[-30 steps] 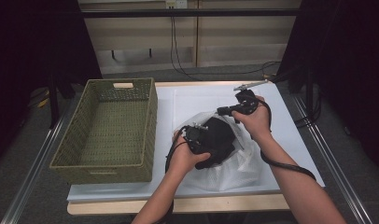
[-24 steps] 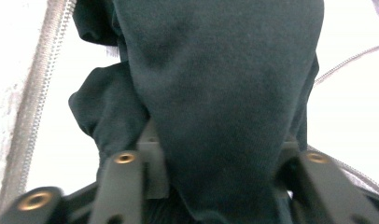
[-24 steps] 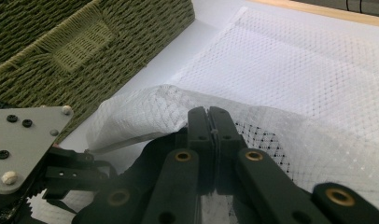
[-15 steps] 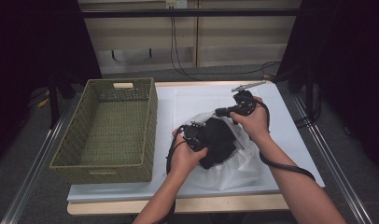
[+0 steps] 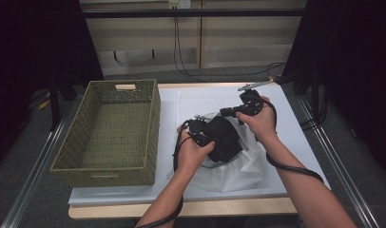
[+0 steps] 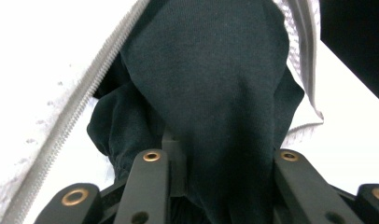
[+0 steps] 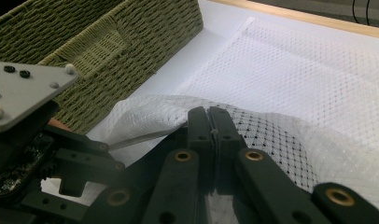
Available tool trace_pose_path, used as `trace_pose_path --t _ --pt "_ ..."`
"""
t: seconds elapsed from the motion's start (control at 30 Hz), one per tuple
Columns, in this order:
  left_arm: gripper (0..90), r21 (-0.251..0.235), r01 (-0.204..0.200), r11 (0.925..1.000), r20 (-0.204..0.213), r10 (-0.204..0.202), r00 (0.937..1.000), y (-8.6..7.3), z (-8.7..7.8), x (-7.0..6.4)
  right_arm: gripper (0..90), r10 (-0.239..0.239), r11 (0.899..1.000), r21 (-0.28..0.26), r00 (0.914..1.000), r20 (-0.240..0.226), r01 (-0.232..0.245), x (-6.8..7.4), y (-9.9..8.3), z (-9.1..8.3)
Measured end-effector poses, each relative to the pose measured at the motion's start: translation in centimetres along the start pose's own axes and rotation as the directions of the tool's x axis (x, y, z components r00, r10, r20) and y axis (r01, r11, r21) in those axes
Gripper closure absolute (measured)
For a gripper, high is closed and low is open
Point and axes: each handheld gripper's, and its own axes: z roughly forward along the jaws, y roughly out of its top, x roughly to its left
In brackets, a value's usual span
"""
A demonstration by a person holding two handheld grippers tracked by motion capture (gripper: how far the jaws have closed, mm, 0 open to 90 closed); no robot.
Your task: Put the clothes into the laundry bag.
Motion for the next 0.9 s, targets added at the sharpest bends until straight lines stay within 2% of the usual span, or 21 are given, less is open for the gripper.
trace_pose_path --t 0.07,0.2,0.53,0.63,0.77,0.9 --pt "69.2 -0.017 -0.007 0.9998 -0.007 0.007 0.9999 0.3 0.0 -0.1 89.4 -0.001 1.000 -0.001 1.0000 0.001 0.001 -0.1 0.0 -0.1" --pt "69.3 -0.017 -0.029 0.9994 -0.013 0.029 0.9995 0.8 0.1 -0.5 89.4 0.006 1.000 0.001 1.0000 0.001 -0.006 -0.1 0.0 -0.4" --pt "69.0 0.026 -0.033 0.9991 0.036 0.032 0.9988 0.7 1.5 -1.1 89.4 0.001 1.000 0.005 0.9999 -0.014 -0.001 0.0 0.1 -0.1" --pt "69.0 0.021 -0.035 0.9992 0.035 0.034 0.9988 0.6 1.9 -1.0 89.4 -0.002 1.000 0.009 0.9999 -0.014 0.002 0.2 0.2 -0.1" --pt "68.9 0.009 -0.022 0.9997 0.014 0.022 0.9997 0.8 2.1 -0.6 89.4 -0.001 1.000 0.012 0.9999 -0.012 0.002 0.2 0.3 -0.2" --pt "68.9 -0.028 -0.010 0.9995 -0.023 0.010 0.9997 1.2 2.0 0.1 89.4 -0.007 1.000 0.009 0.9999 -0.015 0.007 0.3 0.3 -0.2"
